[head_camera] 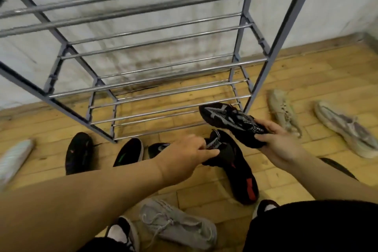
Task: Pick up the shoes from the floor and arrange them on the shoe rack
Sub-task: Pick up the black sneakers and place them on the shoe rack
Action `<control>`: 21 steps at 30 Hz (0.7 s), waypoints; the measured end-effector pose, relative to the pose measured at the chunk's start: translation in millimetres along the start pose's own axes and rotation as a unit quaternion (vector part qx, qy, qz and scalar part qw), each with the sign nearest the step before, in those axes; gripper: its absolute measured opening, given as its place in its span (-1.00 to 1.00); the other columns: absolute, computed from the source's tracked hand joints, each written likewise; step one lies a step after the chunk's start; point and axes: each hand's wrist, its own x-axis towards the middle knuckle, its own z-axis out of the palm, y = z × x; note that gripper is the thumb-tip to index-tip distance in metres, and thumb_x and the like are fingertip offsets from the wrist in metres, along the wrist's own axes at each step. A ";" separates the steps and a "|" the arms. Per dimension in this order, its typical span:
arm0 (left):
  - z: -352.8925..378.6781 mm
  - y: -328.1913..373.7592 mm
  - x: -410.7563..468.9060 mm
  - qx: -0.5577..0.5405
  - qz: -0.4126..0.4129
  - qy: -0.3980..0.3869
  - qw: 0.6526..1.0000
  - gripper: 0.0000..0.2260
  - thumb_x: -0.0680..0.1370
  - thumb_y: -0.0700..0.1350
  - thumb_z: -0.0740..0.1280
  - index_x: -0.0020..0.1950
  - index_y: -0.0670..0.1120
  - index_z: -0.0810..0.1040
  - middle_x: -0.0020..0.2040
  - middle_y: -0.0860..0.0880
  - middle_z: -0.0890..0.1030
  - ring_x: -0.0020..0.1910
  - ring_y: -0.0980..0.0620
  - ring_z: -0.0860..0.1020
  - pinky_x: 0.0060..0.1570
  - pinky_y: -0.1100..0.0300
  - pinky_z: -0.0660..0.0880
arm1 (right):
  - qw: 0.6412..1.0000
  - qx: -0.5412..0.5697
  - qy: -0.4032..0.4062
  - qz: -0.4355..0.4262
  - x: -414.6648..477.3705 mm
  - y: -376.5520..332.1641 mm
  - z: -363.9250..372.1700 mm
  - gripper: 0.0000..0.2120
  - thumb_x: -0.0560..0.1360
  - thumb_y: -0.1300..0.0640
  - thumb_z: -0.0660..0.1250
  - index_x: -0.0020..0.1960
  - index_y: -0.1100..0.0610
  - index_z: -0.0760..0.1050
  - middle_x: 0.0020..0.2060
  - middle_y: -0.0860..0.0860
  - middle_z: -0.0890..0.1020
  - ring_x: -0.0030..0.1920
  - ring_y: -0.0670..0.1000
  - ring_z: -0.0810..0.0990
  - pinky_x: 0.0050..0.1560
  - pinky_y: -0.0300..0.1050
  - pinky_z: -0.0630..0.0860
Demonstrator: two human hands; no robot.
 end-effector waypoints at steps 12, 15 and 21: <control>94.2 -78.3 60.3 0.081 0.021 0.081 0.993 -0.59 0.59 -0.33 0.12 0.32 -0.16 0.63 -0.07 -0.21 0.61 -0.17 -0.17 0.55 -0.19 -0.03 0.59 | 0.998 0.054 -0.009 0.010 110.7 37.8 23.3 -0.49 0.56 0.57 0.17 0.30 0.10 0.54 0.25 0.12 0.63 0.23 0.17 0.65 0.12 0.07 0.65; 119.7 -93.3 68.8 0.062 -0.041 0.117 0.990 -0.61 0.60 -0.31 0.14 0.28 -0.15 0.67 -0.10 -0.18 0.61 -0.18 -0.17 0.55 -0.18 -0.04 0.59 | 0.999 -0.007 -0.030 0.024 119.5 46.3 17.9 -0.42 0.57 0.52 0.23 0.42 0.00 0.49 0.28 0.06 0.62 0.23 0.13 0.66 0.10 0.07 0.65; 142.2 -81.1 66.0 0.014 -0.222 0.156 0.962 -0.70 0.52 -0.32 0.42 0.23 -0.12 0.67 -0.01 -0.13 0.60 -0.08 -0.19 0.55 -0.16 -0.12 0.57 | 0.995 -0.072 -0.052 0.039 117.5 52.0 14.3 -0.40 0.60 0.46 0.26 0.35 -0.21 0.46 0.26 -0.12 0.60 0.22 0.02 0.63 0.09 0.03 0.63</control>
